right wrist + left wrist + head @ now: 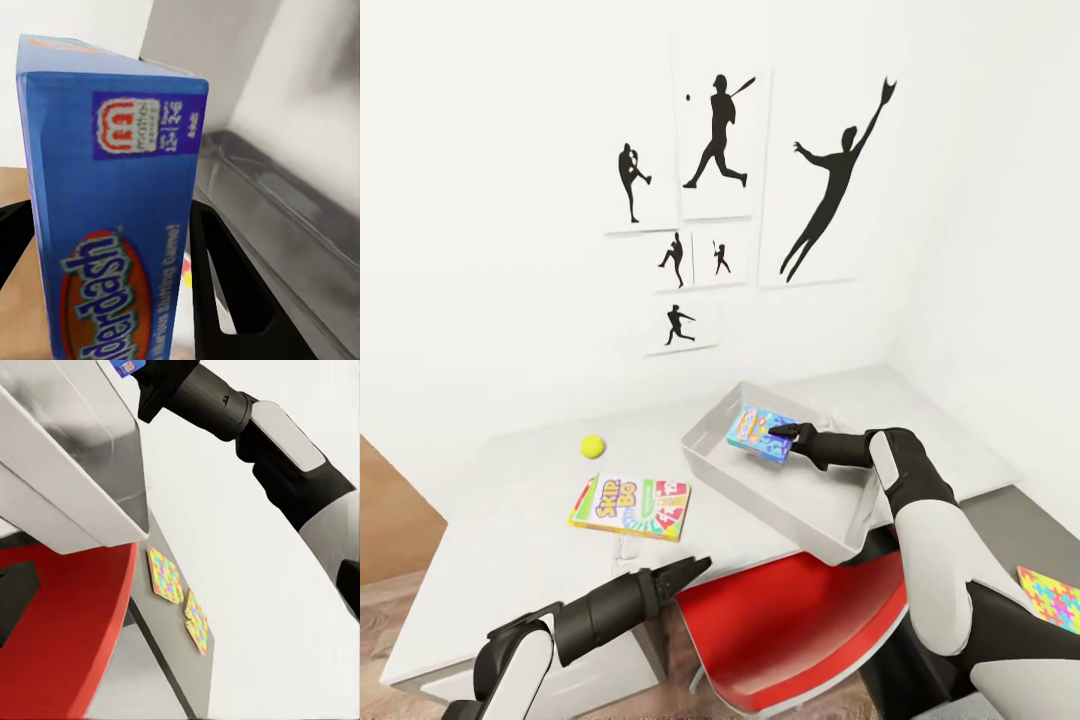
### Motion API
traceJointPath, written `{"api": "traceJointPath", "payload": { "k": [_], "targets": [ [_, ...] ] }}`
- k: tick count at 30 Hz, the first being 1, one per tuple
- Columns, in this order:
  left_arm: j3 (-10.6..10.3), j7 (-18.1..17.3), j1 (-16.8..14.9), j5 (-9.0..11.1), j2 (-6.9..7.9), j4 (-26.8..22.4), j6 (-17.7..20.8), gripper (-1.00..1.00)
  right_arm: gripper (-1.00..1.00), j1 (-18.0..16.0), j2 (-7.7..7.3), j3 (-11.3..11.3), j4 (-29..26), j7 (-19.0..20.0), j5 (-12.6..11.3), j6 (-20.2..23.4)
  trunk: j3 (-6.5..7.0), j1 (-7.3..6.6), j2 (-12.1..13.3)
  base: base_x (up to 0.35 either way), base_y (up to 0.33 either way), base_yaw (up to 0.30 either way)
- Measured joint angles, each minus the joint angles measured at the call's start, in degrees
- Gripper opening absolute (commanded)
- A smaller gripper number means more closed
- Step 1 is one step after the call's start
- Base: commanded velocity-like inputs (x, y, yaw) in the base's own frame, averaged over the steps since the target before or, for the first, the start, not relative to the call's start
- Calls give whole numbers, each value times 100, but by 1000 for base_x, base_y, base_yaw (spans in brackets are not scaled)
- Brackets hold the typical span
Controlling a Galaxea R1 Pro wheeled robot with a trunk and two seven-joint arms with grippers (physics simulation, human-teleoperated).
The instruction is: Put all the toys in the child's room - the three board games (two on the bed and one on the table), the two jigsaw puzzles on the table, and the tennis ball on the table - inside the toy box on the table in the child's room.
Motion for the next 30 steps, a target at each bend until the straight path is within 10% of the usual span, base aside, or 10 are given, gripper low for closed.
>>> {"api": "traceJointPath", "payload": {
  "k": [19, 30],
  "targets": [
    [58, -1971, -45, 21, 18, -13, 45, 100, -100, -26, -12, 0, 19, 8, -1, -1, -176, 0, 0, 0, 0, 0],
    [40, -2116, -58, 20, 11, -14, 46, 100, -100, -34, -12, 0, 26, 9, -3, 0, -278, 0, -1, 0, 0, 0]
  ]
}}
